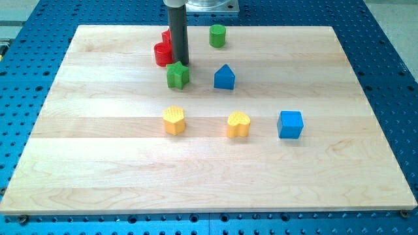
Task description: Move the triangle to the top left of the cube
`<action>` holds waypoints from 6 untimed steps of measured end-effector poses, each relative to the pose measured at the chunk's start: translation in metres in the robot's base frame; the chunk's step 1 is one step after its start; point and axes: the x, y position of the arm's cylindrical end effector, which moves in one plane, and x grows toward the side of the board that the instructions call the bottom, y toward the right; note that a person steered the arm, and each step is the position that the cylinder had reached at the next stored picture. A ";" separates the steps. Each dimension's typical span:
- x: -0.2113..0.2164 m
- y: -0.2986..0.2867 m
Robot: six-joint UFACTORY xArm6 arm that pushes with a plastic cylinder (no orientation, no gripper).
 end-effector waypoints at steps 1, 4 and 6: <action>0.019 0.031; 0.104 0.129; 0.153 0.196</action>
